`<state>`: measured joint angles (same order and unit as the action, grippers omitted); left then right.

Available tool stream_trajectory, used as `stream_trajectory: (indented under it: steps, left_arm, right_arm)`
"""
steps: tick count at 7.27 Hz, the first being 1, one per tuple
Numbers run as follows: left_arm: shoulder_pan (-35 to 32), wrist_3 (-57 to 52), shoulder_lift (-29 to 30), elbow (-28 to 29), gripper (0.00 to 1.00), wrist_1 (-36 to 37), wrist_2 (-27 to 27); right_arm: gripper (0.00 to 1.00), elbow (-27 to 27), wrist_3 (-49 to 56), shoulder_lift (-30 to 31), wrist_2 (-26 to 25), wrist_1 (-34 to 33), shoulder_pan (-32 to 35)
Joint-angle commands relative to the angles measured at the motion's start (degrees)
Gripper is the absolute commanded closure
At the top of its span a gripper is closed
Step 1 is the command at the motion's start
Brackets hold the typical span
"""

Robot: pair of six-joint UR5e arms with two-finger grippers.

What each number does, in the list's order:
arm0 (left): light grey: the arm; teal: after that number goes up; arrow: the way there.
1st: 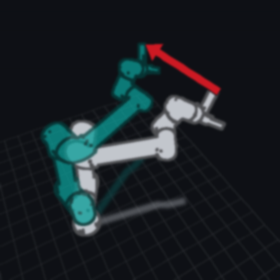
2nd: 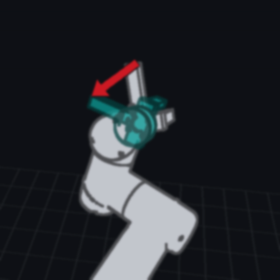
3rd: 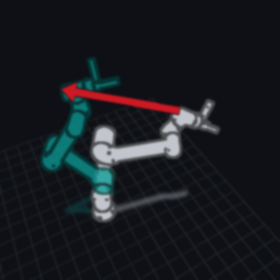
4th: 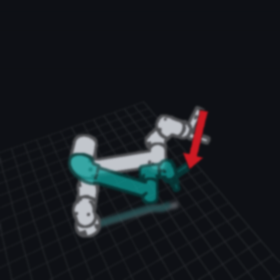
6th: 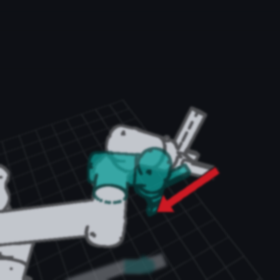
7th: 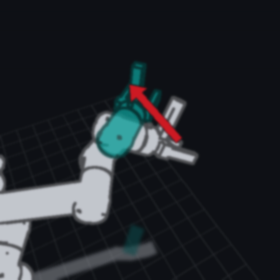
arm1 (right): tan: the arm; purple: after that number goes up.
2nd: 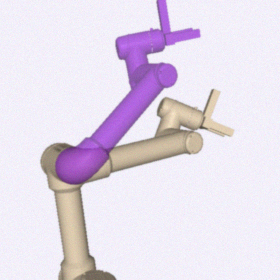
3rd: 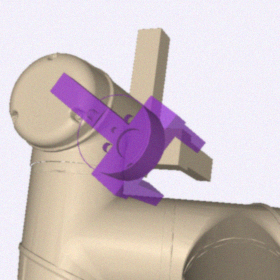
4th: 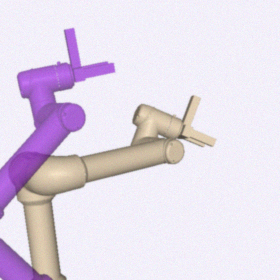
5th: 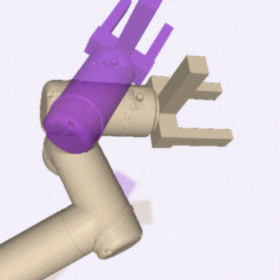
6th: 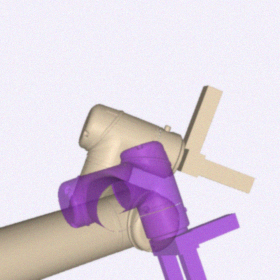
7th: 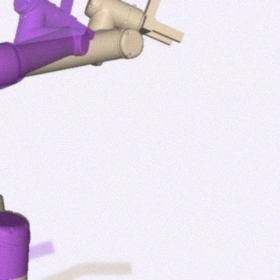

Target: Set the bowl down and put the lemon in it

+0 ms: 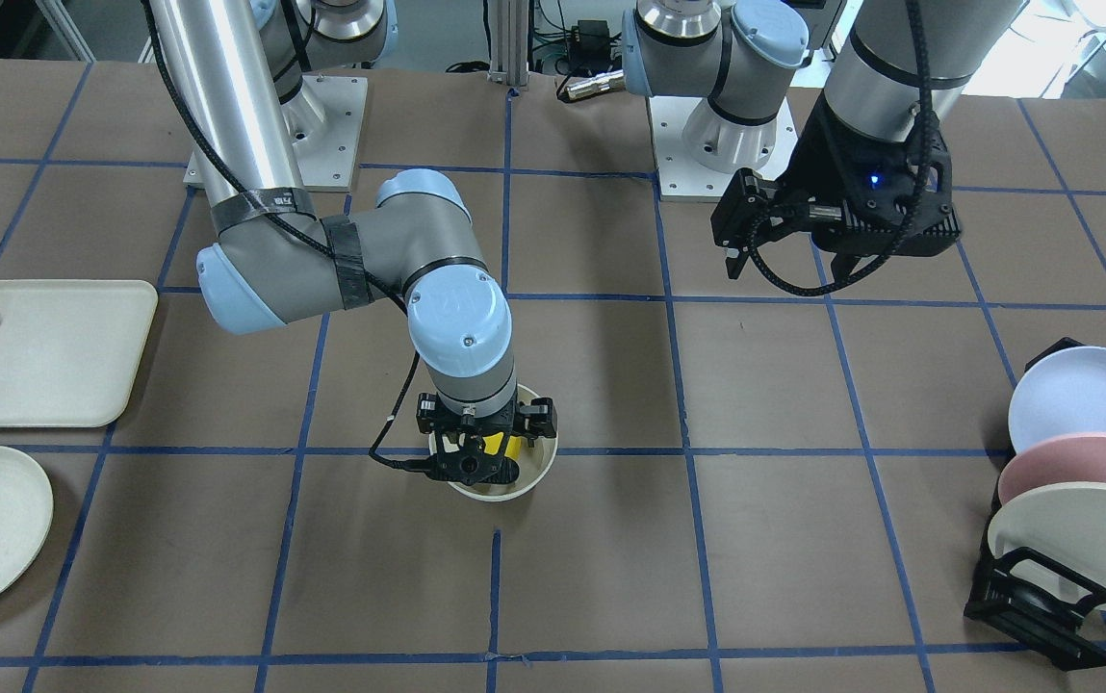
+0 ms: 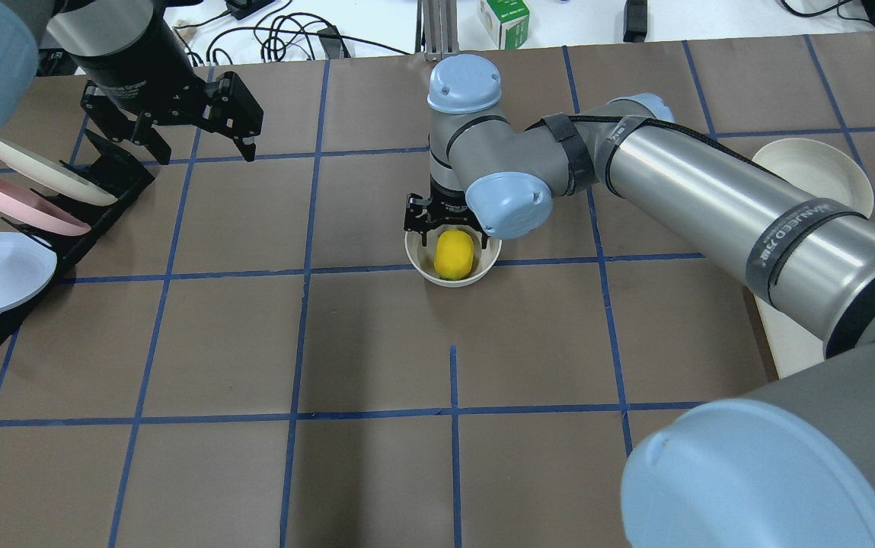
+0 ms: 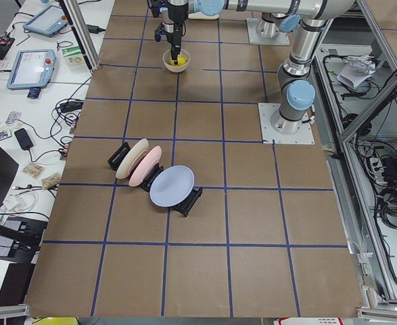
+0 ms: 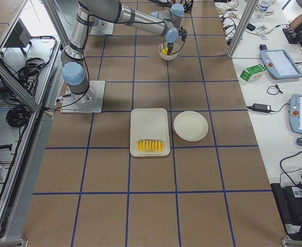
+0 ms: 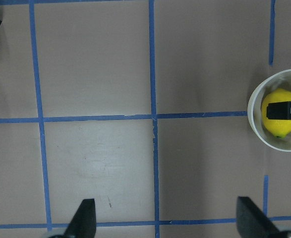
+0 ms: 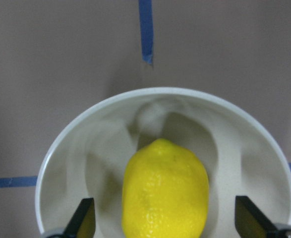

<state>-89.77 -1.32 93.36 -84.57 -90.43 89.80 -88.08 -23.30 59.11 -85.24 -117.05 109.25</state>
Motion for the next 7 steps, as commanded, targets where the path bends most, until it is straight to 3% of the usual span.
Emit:
stream_trajectory:
  steps: [1,2,5,7]
  left_arm:
    - [-0.15,0.00,-0.11,-0.07,0.00,-0.09,0.47]
    - [-0.15,0.00,-0.20,-0.07,0.00,-0.09,0.47]
    - [-0.15,0.00,0.15,0.02,0.00,-0.01,0.03]
    - [-0.23,0.00,-0.11,0.02,0.00,-0.01,0.29]
  right_arm:
    - [0.00,0.19,0.27,6.24,-1.67,2.51,-2.36]
    - [0.00,0.19,1.32,10.11,-4.29,7.40,-5.16]
    - [0.00,-0.60,6.42,20.67,-4.76,16.20,-15.44]
    - [0.00,-1.21,16.47,26.47,-4.67,21.13,-17.05]
